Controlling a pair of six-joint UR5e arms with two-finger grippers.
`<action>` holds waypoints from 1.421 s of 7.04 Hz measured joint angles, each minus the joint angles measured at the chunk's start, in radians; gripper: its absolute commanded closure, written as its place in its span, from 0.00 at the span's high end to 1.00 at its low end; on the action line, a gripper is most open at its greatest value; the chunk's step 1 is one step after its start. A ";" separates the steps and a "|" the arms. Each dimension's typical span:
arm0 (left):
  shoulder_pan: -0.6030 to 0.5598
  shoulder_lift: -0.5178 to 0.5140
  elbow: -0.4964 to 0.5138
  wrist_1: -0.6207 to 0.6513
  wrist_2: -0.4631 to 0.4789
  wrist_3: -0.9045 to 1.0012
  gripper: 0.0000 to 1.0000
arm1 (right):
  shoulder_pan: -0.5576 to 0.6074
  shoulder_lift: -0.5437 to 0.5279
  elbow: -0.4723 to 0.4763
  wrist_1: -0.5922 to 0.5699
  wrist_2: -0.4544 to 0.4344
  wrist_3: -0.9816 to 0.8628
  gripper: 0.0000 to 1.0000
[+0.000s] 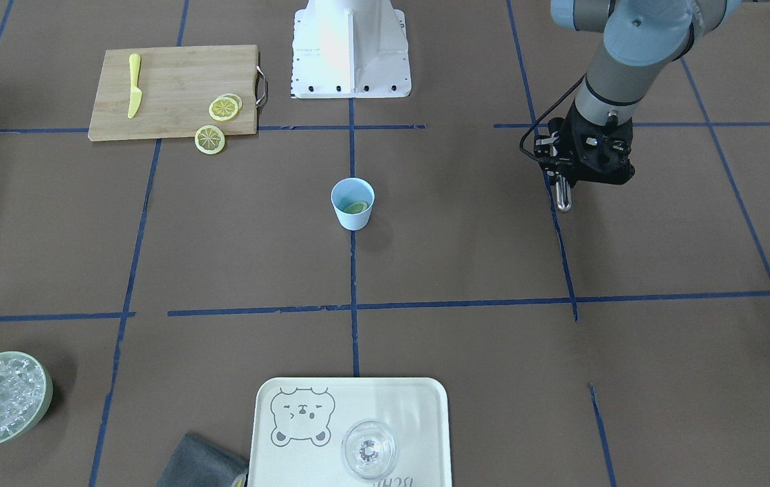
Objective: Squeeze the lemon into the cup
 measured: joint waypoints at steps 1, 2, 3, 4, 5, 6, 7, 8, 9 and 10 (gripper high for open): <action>0.000 0.000 0.045 0.000 -0.002 -0.011 0.00 | 0.000 0.000 0.000 0.000 0.000 0.000 1.00; -0.001 0.000 0.099 -0.001 -0.002 -0.015 0.00 | 0.000 0.001 0.000 0.000 0.000 -0.001 1.00; -0.004 0.000 0.156 -0.004 0.001 -0.014 0.00 | 0.000 0.001 0.000 0.000 0.000 -0.001 1.00; -0.019 -0.001 0.214 -0.008 0.003 -0.007 0.00 | 0.000 0.001 0.001 0.000 0.000 -0.001 1.00; -0.046 -0.001 0.277 -0.017 0.006 0.004 0.00 | 0.000 0.002 0.003 0.000 0.000 -0.001 1.00; -0.068 -0.002 0.329 -0.031 0.014 0.012 0.00 | 0.000 0.001 0.006 0.000 0.000 0.000 1.00; -0.079 -0.002 0.356 -0.045 0.025 0.015 0.00 | 0.000 0.001 0.010 0.000 0.000 0.000 1.00; -0.083 -0.001 0.367 -0.051 0.030 0.016 0.16 | 0.000 0.001 0.014 0.000 0.000 0.001 1.00; -0.083 -0.001 0.371 -0.053 0.032 0.016 0.99 | 0.000 0.001 0.016 0.000 0.000 0.000 1.00; -0.083 0.000 0.374 -0.055 0.033 0.014 1.00 | 0.000 0.001 0.016 0.000 0.000 0.000 1.00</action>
